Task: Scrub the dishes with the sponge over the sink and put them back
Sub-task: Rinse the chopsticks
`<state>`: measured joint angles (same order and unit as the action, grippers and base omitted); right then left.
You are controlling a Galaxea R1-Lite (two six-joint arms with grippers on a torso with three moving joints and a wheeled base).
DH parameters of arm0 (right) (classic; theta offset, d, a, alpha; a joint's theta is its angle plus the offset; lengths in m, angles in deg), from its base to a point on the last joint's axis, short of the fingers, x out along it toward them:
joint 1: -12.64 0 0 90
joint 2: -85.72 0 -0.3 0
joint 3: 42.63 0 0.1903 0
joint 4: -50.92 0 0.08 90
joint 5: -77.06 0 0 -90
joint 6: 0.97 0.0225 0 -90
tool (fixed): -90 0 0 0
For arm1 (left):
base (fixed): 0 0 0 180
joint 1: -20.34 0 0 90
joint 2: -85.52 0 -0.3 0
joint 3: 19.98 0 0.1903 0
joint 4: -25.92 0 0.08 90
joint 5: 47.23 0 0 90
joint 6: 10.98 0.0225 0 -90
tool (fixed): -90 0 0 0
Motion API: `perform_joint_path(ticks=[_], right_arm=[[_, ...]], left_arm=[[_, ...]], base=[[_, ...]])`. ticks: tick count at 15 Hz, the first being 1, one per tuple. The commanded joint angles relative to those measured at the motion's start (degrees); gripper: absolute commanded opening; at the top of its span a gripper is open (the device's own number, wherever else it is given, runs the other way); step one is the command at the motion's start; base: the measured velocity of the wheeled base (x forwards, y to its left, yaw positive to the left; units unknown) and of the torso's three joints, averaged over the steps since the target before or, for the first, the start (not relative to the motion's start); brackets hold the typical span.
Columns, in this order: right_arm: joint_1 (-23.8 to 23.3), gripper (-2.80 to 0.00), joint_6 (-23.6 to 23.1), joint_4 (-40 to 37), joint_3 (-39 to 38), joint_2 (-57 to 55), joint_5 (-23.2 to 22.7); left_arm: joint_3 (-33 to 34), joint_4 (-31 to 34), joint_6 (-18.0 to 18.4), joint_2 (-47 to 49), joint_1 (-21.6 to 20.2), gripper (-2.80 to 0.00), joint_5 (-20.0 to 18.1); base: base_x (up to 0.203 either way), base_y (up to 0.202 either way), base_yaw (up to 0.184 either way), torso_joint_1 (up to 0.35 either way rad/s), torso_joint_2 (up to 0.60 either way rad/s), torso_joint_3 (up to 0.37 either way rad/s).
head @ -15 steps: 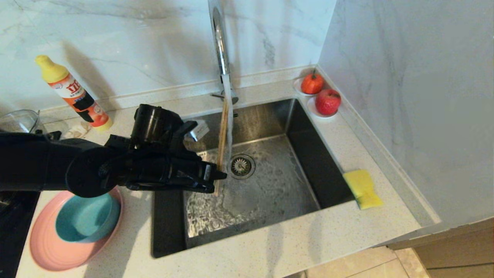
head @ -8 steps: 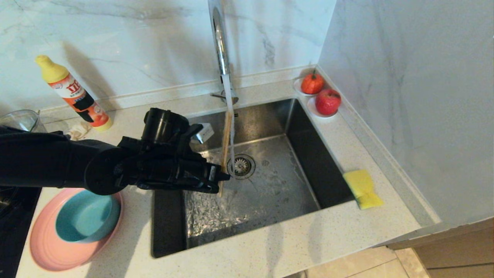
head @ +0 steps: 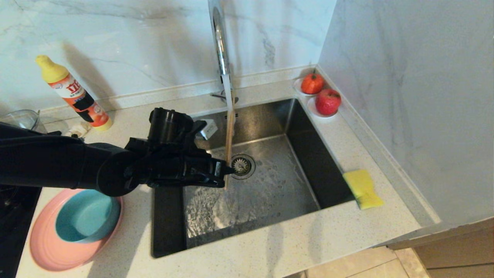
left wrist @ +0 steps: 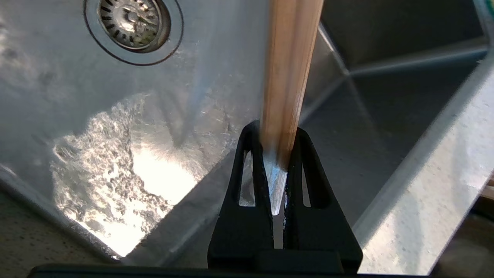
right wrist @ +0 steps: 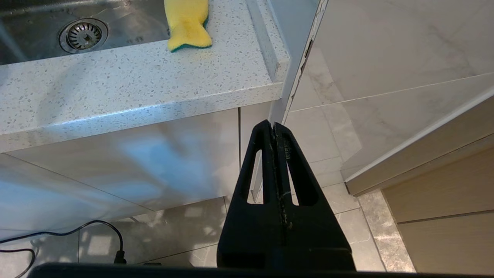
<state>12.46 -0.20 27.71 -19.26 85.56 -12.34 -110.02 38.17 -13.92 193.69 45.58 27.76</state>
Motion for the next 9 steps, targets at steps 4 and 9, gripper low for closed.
perform_joint_path(ticks=[4,9], right_arm=[[0.0,-2.80,0.0,0.0,0.0,0.0,0.0],[0.0,-2.80,0.0,0.0,0.0,0.0,0.0]], left_arm=[[0.0,-2.4,-0.1,0.5,0.0,-2.80,2.7],[1.0,-1.8,-0.5,0.1,-0.1,-2.80,2.7]], base=[[0.000,0.000,0.000,0.000,0.00,0.000],[0.000,0.000,0.000,0.000,0.00,0.000]])
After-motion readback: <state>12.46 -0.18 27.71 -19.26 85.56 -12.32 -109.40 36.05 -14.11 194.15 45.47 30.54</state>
